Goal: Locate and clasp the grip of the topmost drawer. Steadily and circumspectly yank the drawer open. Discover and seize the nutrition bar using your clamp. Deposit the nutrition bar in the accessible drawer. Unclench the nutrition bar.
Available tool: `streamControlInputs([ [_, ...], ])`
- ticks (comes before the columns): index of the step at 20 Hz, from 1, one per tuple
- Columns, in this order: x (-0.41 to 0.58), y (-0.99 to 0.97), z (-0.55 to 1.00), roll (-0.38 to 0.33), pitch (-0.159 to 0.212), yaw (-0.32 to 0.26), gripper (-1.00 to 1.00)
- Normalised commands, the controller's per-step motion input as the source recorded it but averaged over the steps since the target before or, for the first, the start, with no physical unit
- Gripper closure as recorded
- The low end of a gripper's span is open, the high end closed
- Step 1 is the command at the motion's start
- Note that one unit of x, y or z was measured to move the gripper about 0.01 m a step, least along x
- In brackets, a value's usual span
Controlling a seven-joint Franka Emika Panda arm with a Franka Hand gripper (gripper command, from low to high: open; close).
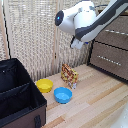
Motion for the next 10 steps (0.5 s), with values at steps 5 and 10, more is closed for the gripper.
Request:
streamControlInputs([
  [5,0.0,-0.84,0.24,-0.079,0.0,0.044,-1.0],
  [10,0.0,-0.83,0.27,-0.085,0.0,0.041,-1.0],
])
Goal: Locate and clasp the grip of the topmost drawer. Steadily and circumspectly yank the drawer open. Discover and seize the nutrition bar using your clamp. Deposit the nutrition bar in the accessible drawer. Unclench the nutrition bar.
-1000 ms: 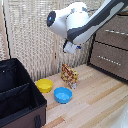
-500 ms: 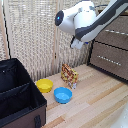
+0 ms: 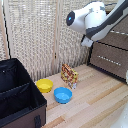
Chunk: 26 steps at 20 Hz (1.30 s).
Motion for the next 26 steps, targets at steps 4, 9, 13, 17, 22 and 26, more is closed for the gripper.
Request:
streamControlInputs([
  [4,0.0,-0.77,0.25,-0.104,0.0,0.051,-1.0],
  [9,0.0,-0.67,0.06,-0.157,0.009,0.083,-1.0],
  [13,0.0,-0.44,-0.07,-0.175,0.047,0.088,-1.0],
  [17,0.014,-0.24,-0.03,-0.145,0.04,0.061,1.0],
  [22,0.082,-0.06,0.0,0.024,0.012,0.003,1.0],
  [26,0.001,-0.14,-0.01,0.072,0.009,-0.002,1.0],
])
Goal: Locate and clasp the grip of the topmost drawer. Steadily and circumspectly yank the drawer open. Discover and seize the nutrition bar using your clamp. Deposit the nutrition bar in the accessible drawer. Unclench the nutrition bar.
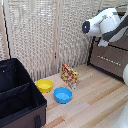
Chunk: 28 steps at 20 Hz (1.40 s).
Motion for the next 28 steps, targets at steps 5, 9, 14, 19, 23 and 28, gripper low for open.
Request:
streamControlInputs([
  [5,0.067,-0.27,0.0,0.086,0.034,0.042,1.0],
  [9,0.174,-0.33,0.09,0.059,0.045,0.103,1.0],
  [14,0.133,-0.25,0.2,0.083,0.021,0.134,1.0],
  [19,0.042,0.47,0.09,0.155,0.004,0.096,1.0],
  [23,0.101,0.85,0.05,0.135,0.001,0.022,1.0],
  [28,0.106,0.89,0.06,0.071,0.002,0.027,1.0],
])
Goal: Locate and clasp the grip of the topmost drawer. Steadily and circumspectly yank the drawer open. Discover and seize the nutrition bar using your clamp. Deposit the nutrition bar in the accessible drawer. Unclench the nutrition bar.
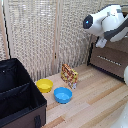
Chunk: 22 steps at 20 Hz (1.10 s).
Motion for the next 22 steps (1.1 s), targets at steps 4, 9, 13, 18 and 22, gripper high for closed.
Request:
streamControlInputs([
  [4,0.106,0.93,0.05,0.001,0.0,0.022,1.0],
  [9,0.084,0.69,0.0,0.0,0.011,0.023,-1.0],
  [13,0.116,0.2,0.0,-0.018,0.018,0.029,-1.0],
  [18,0.152,0.29,0.08,-0.017,0.018,0.075,-1.0],
  [22,0.185,0.29,0.41,0.175,0.065,-0.011,-1.0],
])
